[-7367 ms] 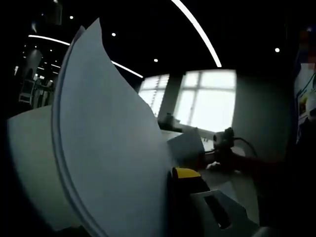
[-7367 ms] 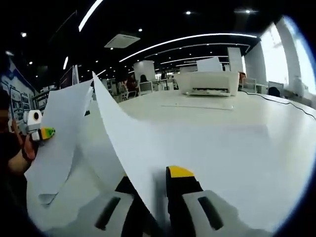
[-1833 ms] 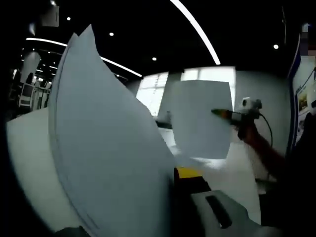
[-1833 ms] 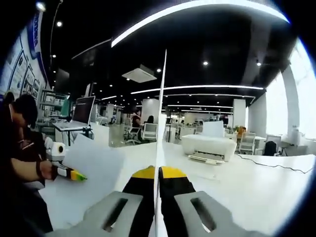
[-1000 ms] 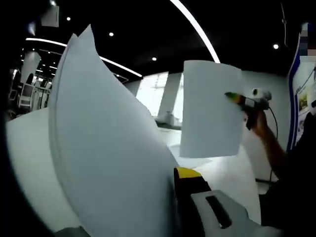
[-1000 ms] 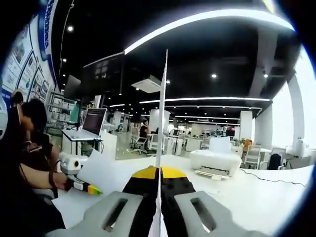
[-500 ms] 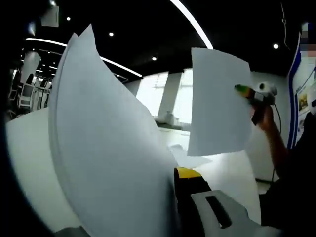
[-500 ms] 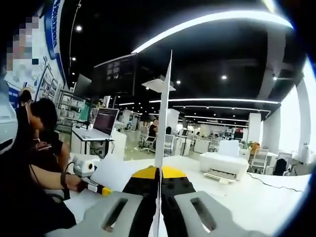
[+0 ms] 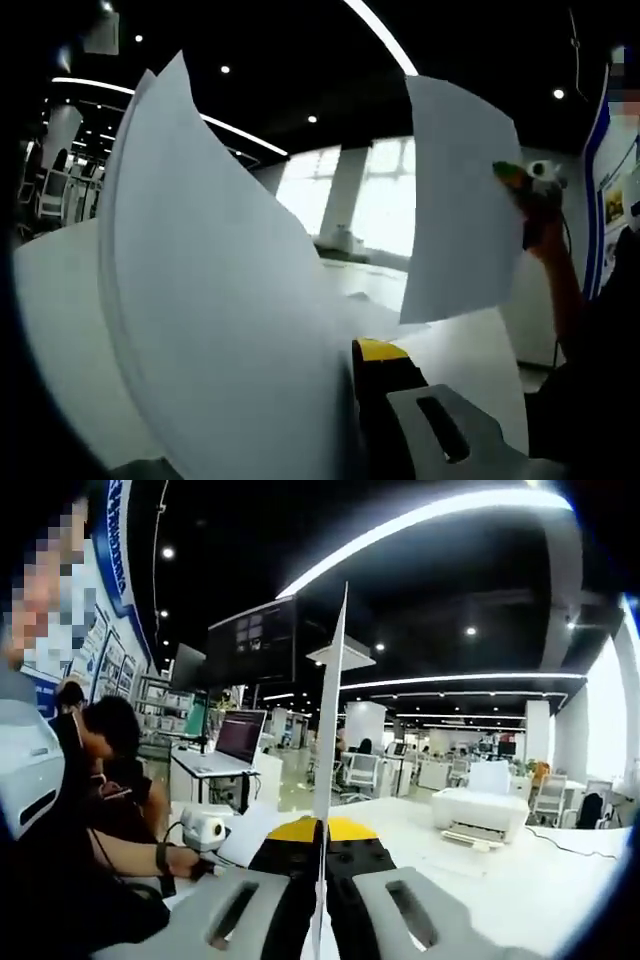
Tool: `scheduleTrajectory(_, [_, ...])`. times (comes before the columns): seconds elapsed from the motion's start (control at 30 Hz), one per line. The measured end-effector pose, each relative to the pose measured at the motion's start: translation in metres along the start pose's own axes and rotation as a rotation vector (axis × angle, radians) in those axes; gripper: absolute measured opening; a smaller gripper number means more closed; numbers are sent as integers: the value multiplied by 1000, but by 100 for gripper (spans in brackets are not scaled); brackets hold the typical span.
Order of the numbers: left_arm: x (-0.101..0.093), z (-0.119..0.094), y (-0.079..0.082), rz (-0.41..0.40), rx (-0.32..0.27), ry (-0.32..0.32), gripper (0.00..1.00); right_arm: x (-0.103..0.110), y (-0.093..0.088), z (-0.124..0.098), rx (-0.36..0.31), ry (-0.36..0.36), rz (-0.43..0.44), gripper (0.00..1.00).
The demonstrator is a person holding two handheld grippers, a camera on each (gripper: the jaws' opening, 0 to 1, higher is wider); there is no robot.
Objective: Organize the stack of printing papers by aligning and flattening the scattered papers on the table
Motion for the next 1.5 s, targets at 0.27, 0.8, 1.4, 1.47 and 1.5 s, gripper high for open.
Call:
scheduleTrajectory(0.27, [0, 0, 0, 0, 0, 1, 13, 13, 2, 2, -16, 89, 64, 0])
scheduleTrajectory(0.8, [0, -1, 1, -4, -2, 0, 13, 16, -4, 5, -20, 159, 159, 0])
scheduleTrajectory(1.4, [0, 0, 0, -3, -3, -1, 13, 11, -18, 17, -35, 258, 376, 0])
scheduleTrajectory(1.47, [0, 0, 0, -3, -3, -2, 13, 2, -38, 26, 12, 229, 399, 0])
scheduleTrajectory(1.5, [0, 0, 0, -4, -3, -2, 13, -3, -47, 30, 36, 214, 410, 0])
Point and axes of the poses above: the point that each gripper's makers call its tool centre point, and the gripper's own axes: z roughly forward along the fingers, x roughly to its left, y roughly out of its top, the point moved 2 cm from there along -z, roughly backward along the fingers, and after that the axes turned 11 degrees about y, right-handed, at the moved point
